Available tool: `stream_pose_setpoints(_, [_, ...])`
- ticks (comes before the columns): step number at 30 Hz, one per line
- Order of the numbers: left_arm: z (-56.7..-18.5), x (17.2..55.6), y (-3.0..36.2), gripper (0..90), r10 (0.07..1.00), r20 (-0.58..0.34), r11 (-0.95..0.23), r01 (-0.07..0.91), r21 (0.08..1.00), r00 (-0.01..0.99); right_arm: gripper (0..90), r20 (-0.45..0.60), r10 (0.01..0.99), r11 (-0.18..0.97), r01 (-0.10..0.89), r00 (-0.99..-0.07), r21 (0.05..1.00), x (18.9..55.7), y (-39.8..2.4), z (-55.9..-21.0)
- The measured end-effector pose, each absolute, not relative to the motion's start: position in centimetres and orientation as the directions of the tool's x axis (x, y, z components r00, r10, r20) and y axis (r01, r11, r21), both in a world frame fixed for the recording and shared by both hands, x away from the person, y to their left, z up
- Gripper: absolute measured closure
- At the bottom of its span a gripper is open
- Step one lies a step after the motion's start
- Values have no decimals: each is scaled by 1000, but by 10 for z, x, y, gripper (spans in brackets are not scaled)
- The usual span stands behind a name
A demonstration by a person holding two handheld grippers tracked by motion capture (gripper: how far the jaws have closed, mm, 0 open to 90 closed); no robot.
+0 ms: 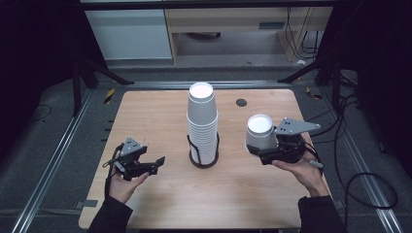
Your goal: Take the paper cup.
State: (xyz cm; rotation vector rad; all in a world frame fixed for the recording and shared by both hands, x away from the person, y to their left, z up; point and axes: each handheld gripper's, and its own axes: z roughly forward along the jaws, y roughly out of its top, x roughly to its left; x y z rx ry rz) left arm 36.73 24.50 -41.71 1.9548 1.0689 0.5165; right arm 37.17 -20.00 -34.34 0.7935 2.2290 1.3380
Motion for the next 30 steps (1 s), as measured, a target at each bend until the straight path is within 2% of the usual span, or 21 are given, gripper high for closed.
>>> stream_pose_setpoints(17, [-417,365,234,189,793,-17,-344,470,813,609,144,-37,596,423,274,-802,864,368,-197,-381])
stream_pose_setpoints(30, [-417,361,219,193,739,-5,-397,441,805,673,143,-61,515,523,258,-855,812,369,-185,-400])
